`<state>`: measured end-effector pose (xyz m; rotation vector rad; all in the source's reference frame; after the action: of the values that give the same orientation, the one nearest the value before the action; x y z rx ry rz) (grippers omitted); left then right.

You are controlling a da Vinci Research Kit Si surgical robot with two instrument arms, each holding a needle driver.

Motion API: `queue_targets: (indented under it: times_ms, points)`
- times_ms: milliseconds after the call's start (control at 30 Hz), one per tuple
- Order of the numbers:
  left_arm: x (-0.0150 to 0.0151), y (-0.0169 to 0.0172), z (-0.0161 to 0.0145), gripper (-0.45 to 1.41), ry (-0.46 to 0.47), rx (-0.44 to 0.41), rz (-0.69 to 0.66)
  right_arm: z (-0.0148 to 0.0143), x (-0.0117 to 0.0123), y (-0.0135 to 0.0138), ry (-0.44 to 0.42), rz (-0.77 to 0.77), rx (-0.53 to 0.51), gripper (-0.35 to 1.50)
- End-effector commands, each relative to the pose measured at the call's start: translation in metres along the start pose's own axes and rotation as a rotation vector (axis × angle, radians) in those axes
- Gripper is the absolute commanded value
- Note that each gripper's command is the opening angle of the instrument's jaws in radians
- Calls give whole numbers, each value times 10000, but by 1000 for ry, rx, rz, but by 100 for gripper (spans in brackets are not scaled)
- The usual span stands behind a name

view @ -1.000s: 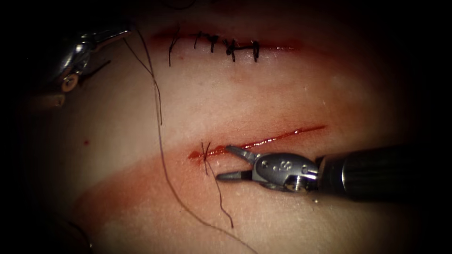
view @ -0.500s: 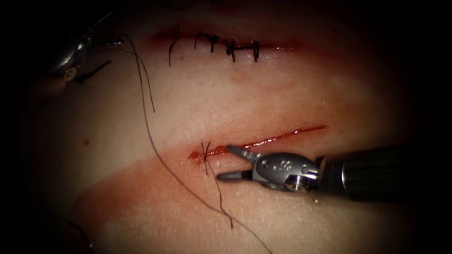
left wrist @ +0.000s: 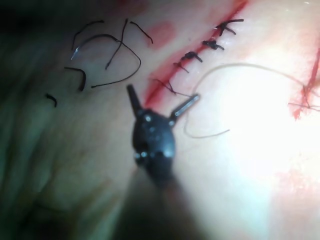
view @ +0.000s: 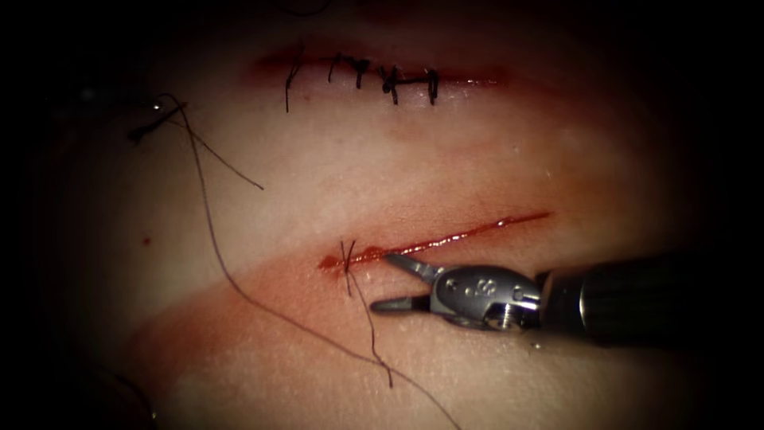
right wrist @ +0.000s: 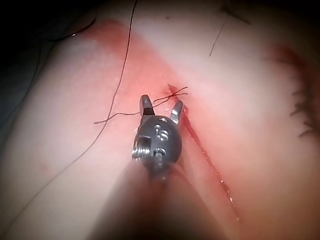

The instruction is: Wound Closure

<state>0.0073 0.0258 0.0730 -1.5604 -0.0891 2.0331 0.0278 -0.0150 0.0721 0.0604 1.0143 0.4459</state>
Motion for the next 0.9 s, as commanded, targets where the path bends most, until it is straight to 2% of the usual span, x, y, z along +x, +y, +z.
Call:
queue_targets:
  times_ms: [33, 100, 133, 167, 200, 300, 333, 400, 500, 600, 633, 667, 733, 800, 833, 900]
  points:
    - [-3, 2, 1, 120, -21, -18, 4, 6, -5, -6, -2, 2, 3, 148]
    - [1, 13, -8, 120, -73, -60, 16, 7, -5, -7, -2, 2, 2, 148]
    - [5, 30, -16, 120, -135, -129, 23, 9, -4, -7, -3, 2, 1, 148]
    - [5, 30, -16, 120, -135, -129, 23, 9, -4, -7, -3, 2, 1, 148]
    - [6, 38, -19, 120, -154, -166, 24, 9, -4, -7, -3, 3, 0, 148]
    - [18, 73, -27, 120, -174, -328, -31, 12, -3, -8, -8, 2, 1, 148]
    - [18, 73, -27, 120, -174, -328, -31, 12, -3, -8, -8, 2, 1, 148]
    - [26, 83, -27, 120, -160, -380, -89, 11, -3, -8, -11, 2, 3, 148]
    - [43, 88, -15, 118, -143, -429, -154, 11, -3, -9, -11, 1, 3, 148]
    - [55, 89, 12, 116, -127, -432, -157, 13, -1, -10, -11, 8, 2, 148]
    - [57, 93, 35, 116, -117, -432, -154, 13, 0, -11, -12, 9, 1, 148]
    - [56, 95, 44, 116, -112, -433, -152, 13, 1, -12, -11, 10, 2, 148]
    - [49, 99, 64, 116, -106, -434, -142, 10, 3, -12, -12, 17, 4, 148]
    - [16, 105, 90, 113, -152, -433, -116, 1, 13, -15, -13, 29, 10, 148]
    - [16, 105, 90, 113, -152, -433, -116, 1, 13, -15, -13, 29, 10, 148]
    - [-32, 112, 101, 113, -182, -419, -133, -11, 25, -16, -14, 36, 18, 148]
